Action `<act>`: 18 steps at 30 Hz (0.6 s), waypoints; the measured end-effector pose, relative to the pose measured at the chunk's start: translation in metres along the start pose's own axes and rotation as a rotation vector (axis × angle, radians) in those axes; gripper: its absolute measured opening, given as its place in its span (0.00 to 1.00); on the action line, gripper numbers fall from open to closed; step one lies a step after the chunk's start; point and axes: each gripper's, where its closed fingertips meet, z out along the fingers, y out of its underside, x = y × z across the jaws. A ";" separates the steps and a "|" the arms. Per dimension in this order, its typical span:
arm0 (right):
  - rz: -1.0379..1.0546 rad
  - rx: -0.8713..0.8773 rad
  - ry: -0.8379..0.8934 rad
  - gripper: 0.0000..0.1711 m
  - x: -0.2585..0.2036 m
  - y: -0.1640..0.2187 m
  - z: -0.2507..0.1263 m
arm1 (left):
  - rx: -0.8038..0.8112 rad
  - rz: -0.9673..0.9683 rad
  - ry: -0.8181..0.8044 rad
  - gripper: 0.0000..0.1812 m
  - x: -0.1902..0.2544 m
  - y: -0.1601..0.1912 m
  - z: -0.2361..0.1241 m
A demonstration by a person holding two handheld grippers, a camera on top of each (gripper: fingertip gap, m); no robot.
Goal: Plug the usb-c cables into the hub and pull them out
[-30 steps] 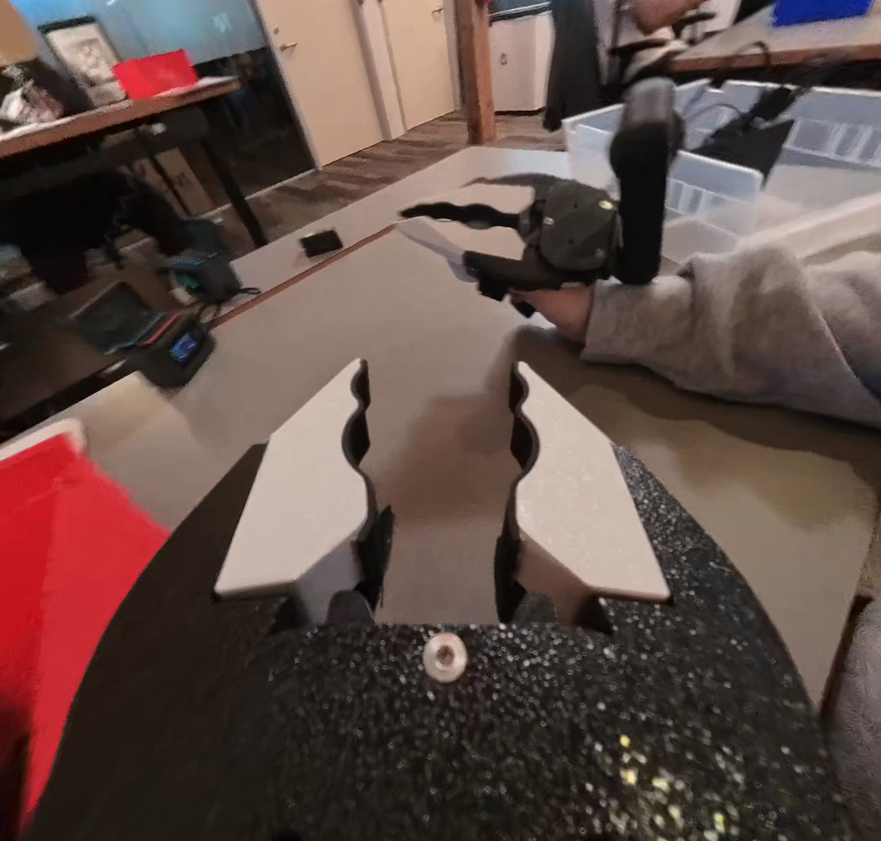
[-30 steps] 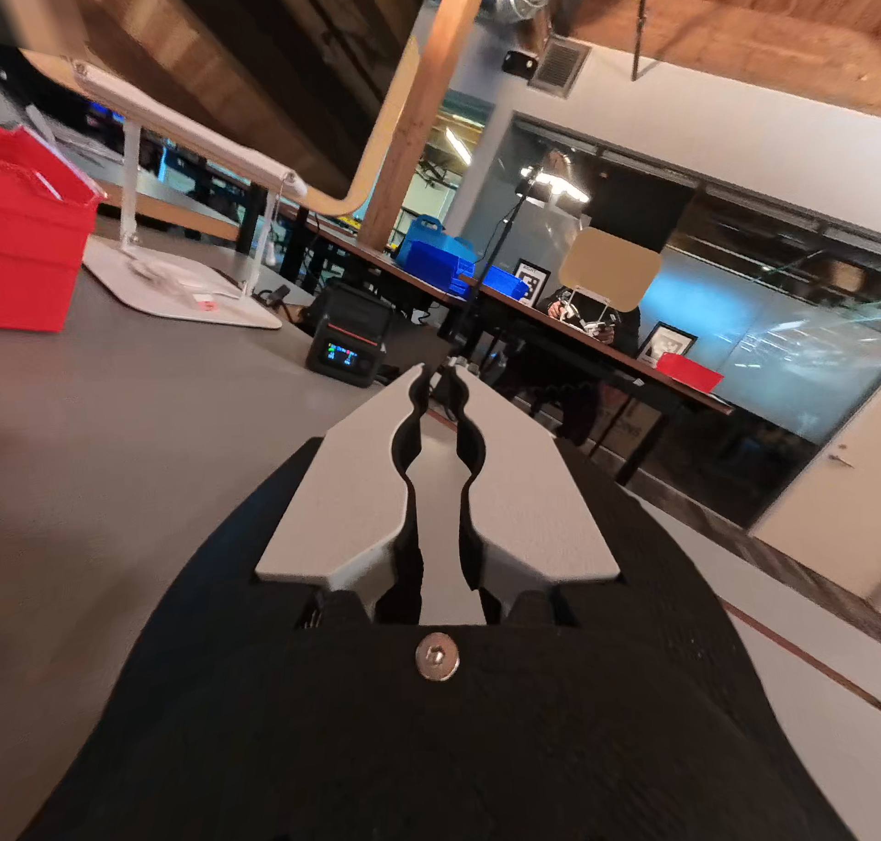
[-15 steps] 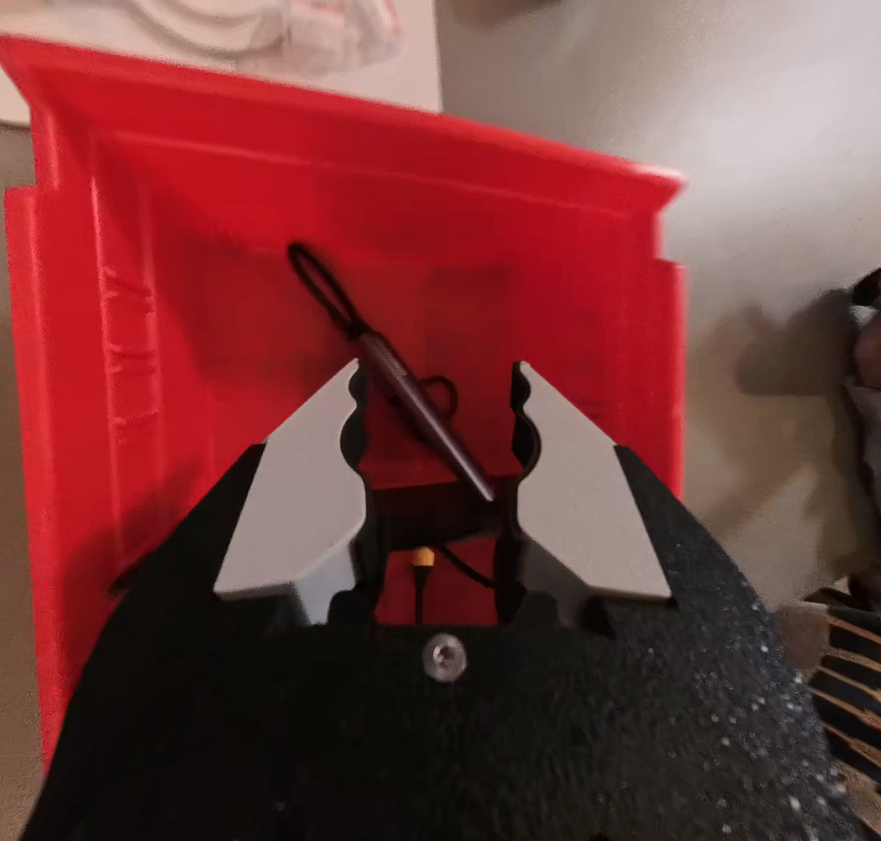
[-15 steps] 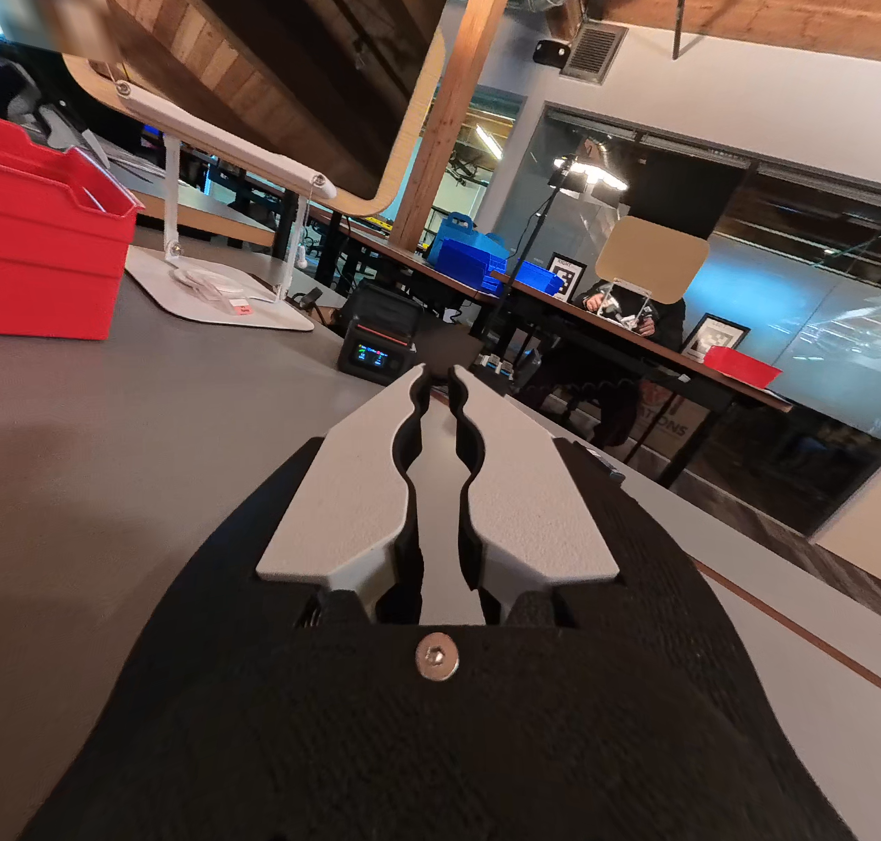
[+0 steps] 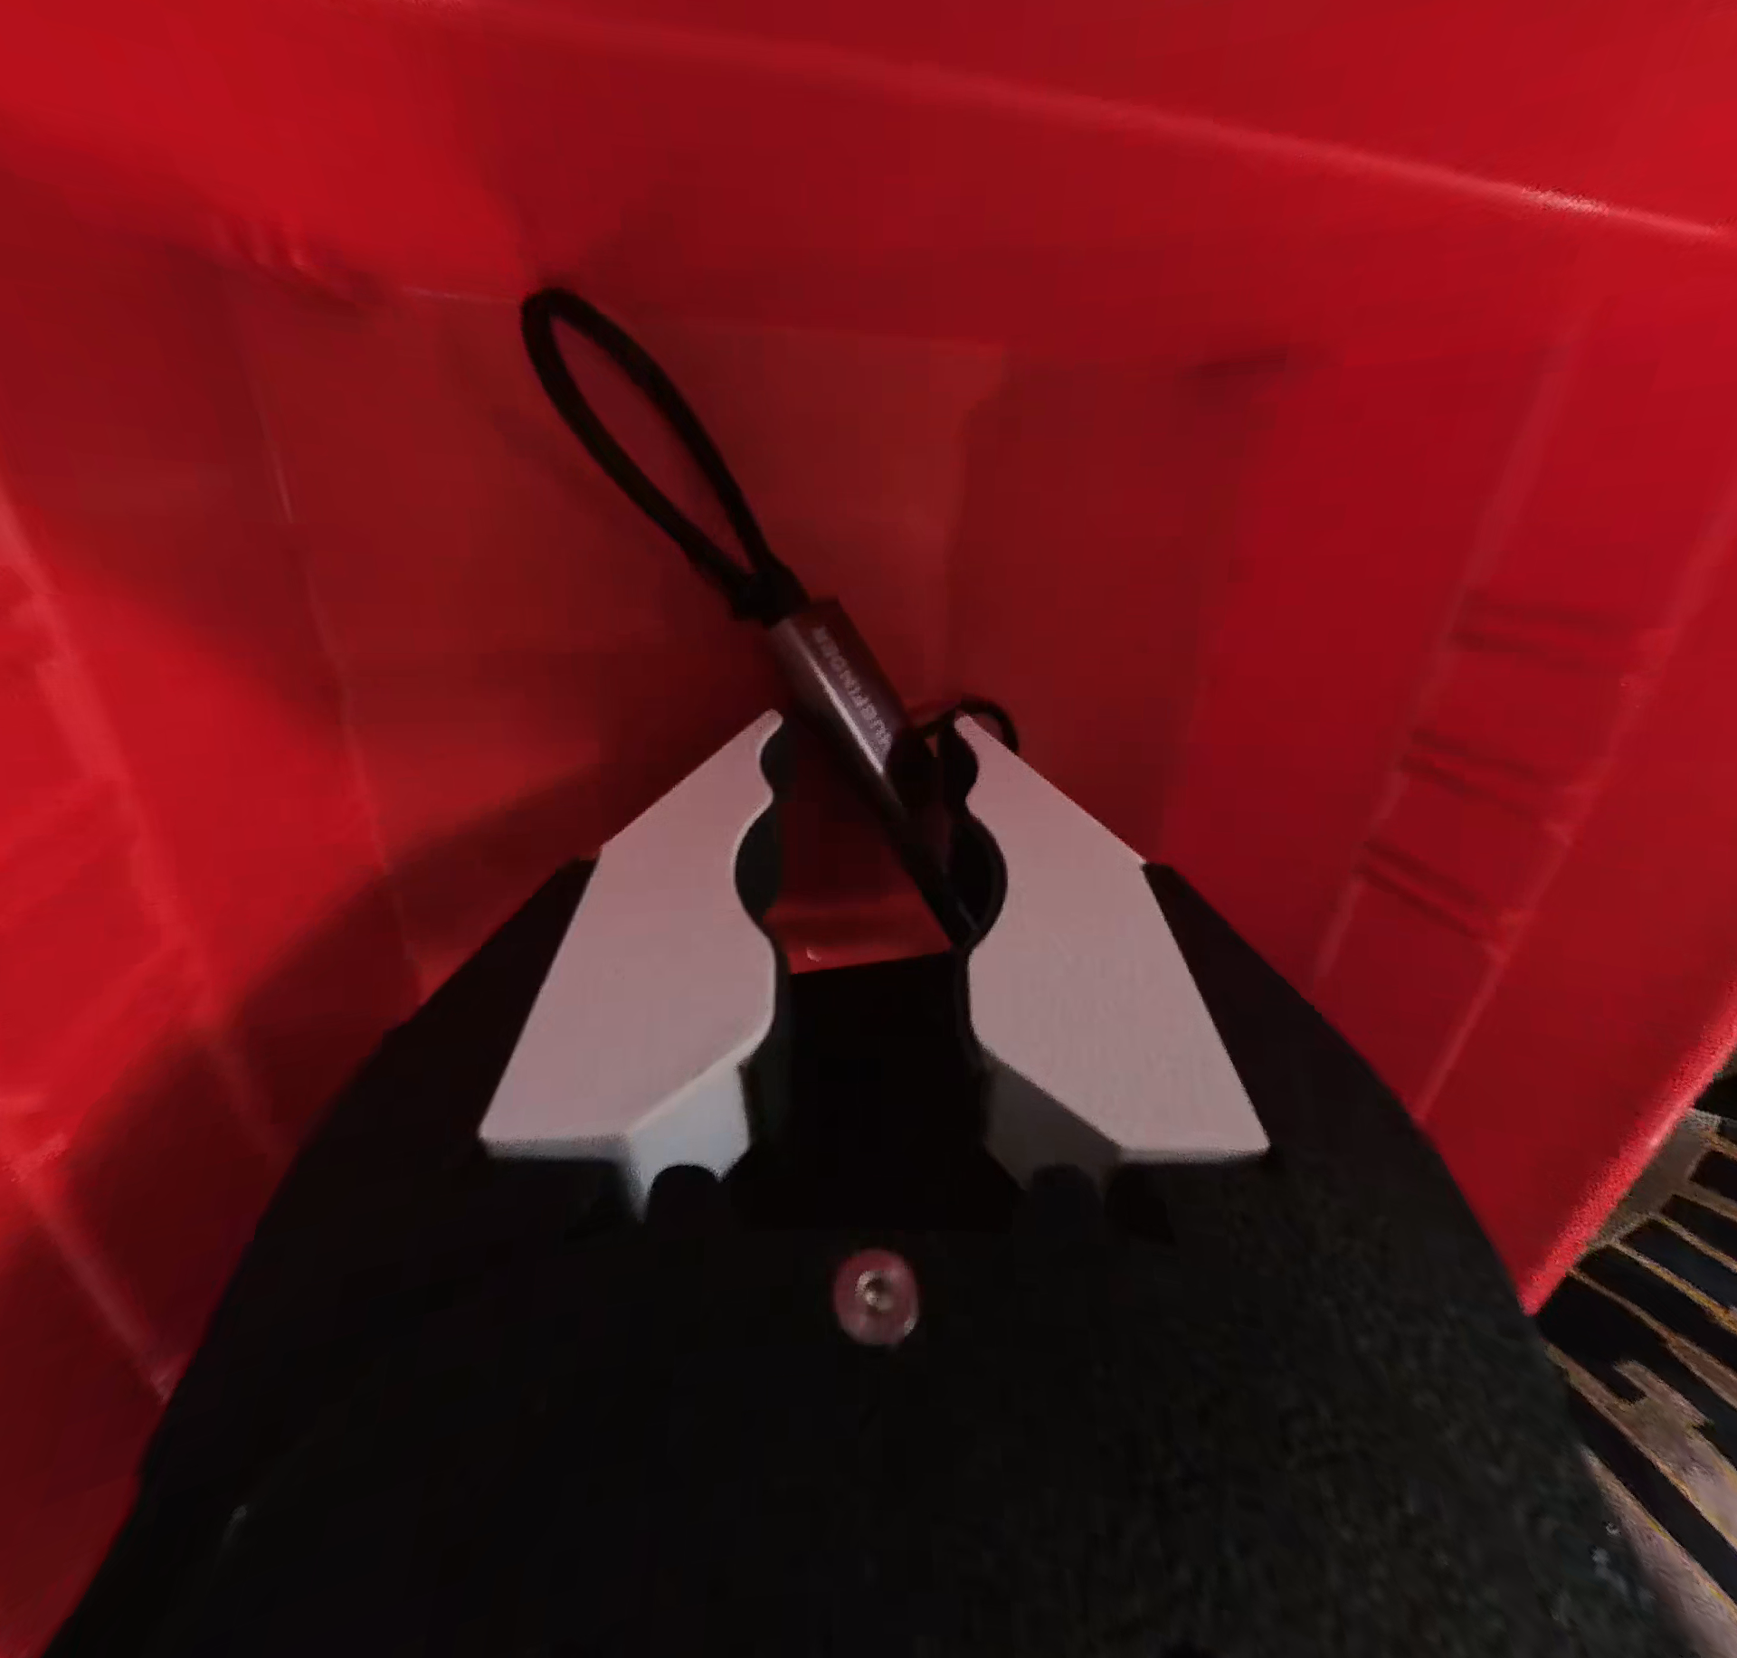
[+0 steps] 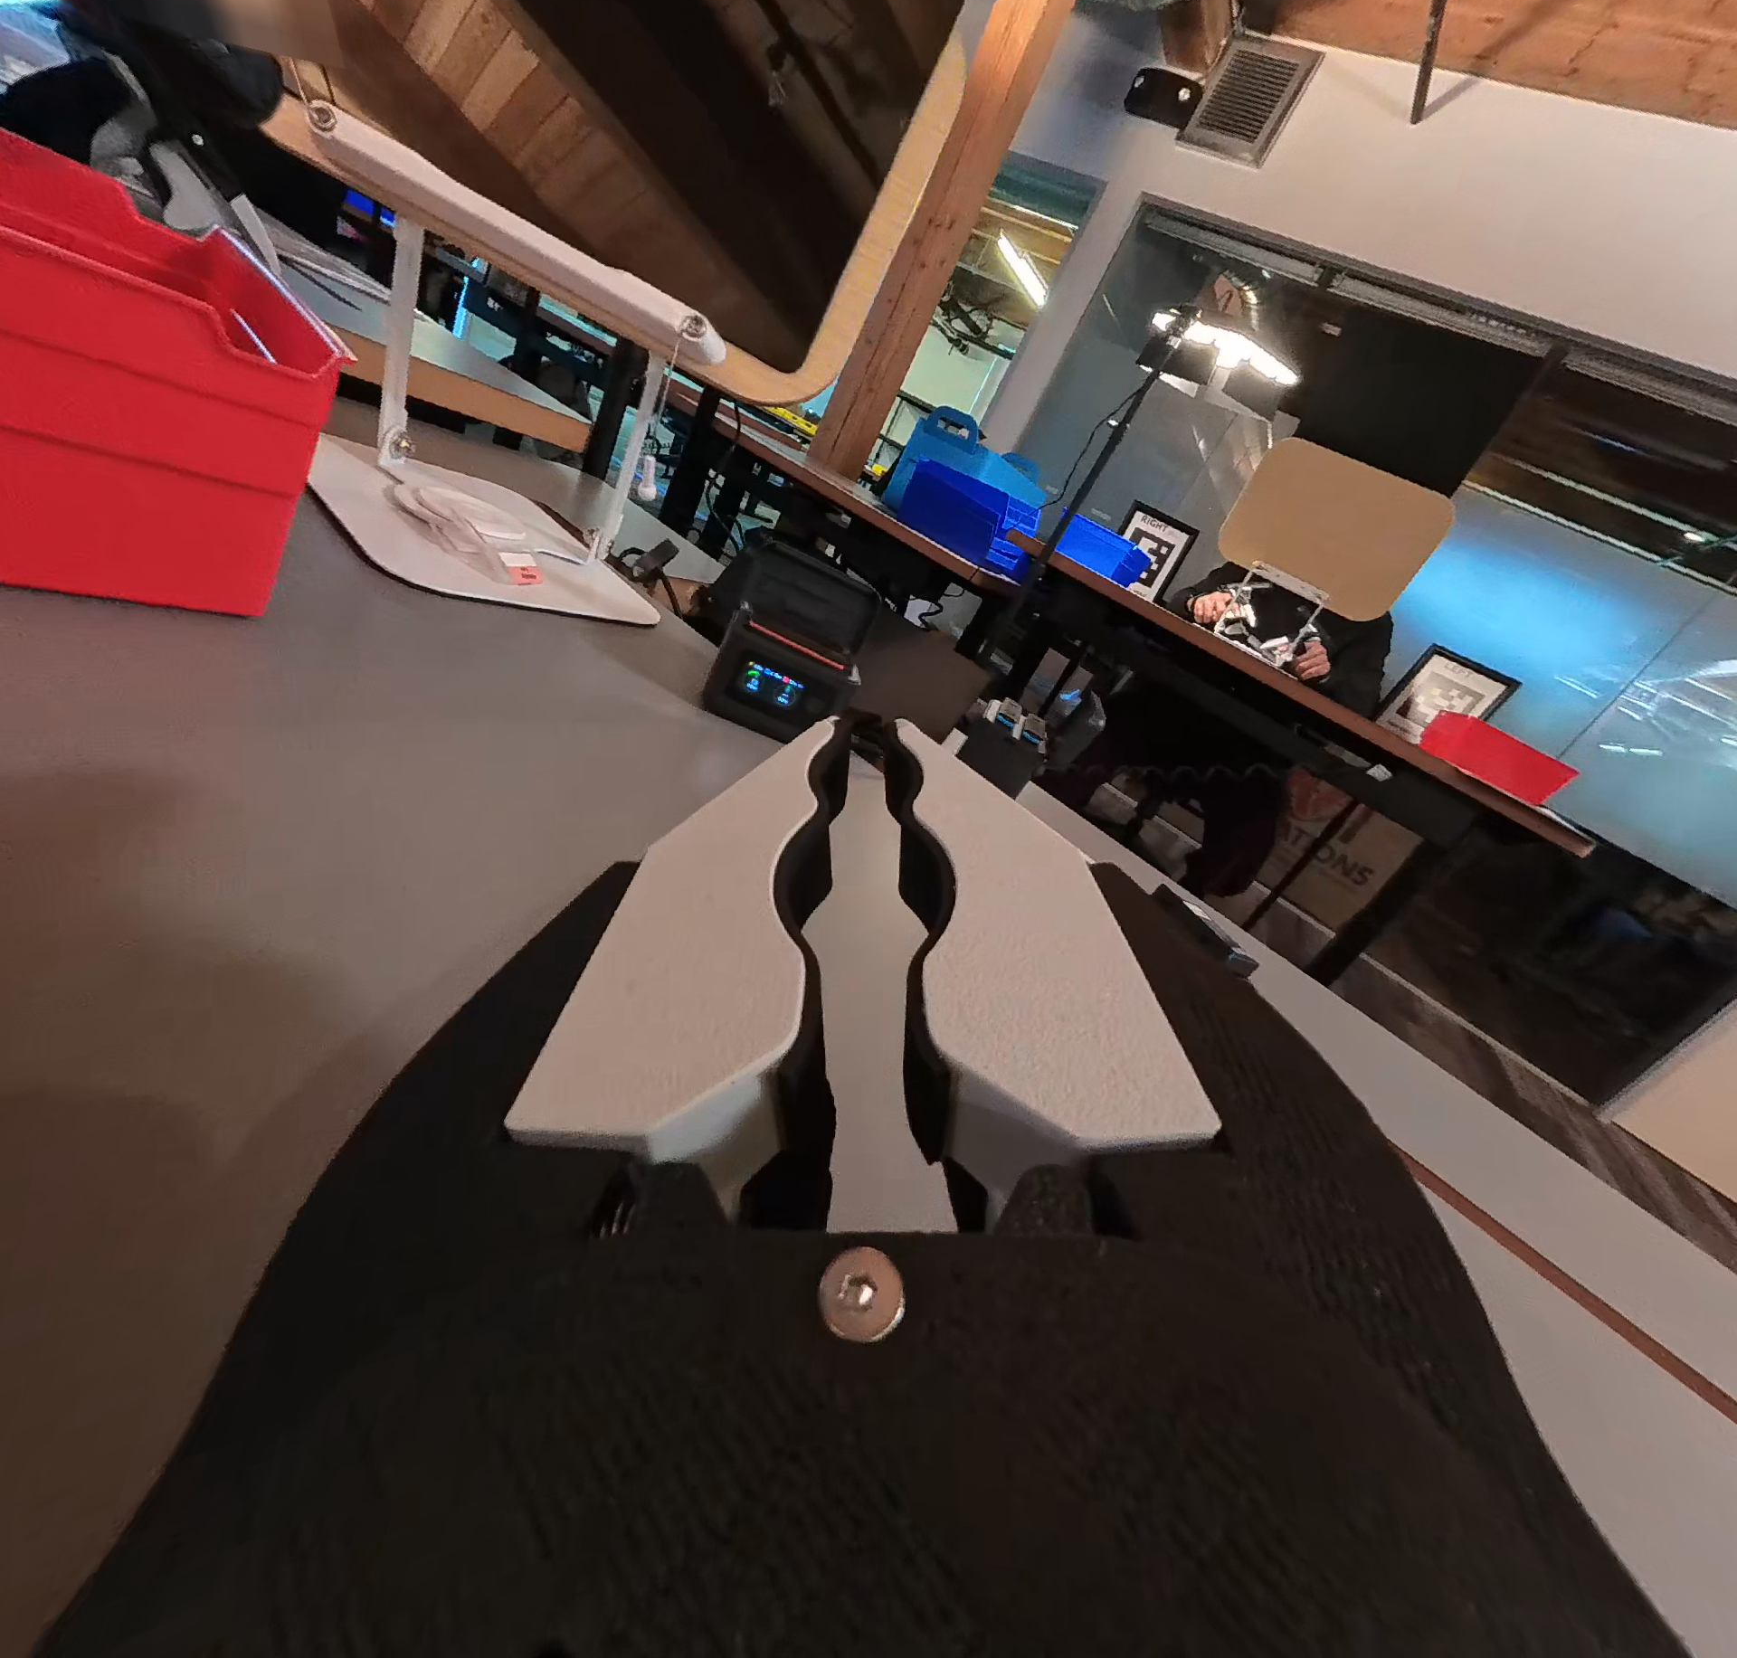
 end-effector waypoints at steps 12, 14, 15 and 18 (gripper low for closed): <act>-0.012 0.001 -0.025 0.03 -0.008 -0.001 0.004 | 0.064 0.111 -0.021 0.12 0.013 -0.002 -0.020; -0.011 0.001 -0.026 0.03 -0.008 0.000 0.005 | 0.080 0.130 -0.024 0.11 0.017 -0.001 -0.025; -0.011 0.001 -0.026 0.03 -0.008 0.000 0.005 | 0.091 0.142 -0.028 0.11 0.019 -0.001 -0.028; -0.009 0.002 -0.026 0.03 -0.008 0.000 0.006 | 0.129 0.170 -0.032 0.10 0.025 -0.003 -0.042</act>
